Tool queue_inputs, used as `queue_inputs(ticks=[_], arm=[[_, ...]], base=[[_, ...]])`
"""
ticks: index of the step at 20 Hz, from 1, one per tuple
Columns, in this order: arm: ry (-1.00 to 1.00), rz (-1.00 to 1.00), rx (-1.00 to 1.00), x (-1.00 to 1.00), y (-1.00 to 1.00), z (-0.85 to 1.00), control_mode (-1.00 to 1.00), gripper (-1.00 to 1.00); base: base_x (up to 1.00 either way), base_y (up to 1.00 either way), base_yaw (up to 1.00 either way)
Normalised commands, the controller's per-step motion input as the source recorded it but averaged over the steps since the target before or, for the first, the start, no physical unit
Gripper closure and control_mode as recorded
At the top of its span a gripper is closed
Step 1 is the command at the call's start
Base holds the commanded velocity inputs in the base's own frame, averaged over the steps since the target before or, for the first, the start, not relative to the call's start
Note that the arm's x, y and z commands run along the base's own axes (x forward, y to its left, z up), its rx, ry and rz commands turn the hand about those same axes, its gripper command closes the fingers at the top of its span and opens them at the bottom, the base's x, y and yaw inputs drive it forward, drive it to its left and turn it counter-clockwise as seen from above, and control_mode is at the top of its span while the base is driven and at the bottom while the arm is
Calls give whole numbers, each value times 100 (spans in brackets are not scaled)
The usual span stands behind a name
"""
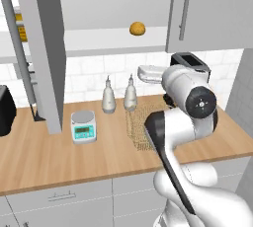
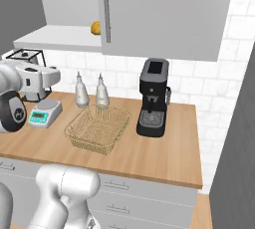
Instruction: Open the cabinet, pick up the bread from the cabinet and place it in the basket. Then move the basket to the dining counter.
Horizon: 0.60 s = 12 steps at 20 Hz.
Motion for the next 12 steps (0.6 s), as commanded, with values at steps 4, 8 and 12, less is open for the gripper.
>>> queue_inputs(ticks=[4,8,12], arm=[[-3,11,0,-7,-59,19,-100,-100],[0,5,0,-22,-56,29,-100,-100],[0,2,0,-29,-41,21,-100,-100]], base=[[0,0,0],[0,0,0],[0,0,0]])
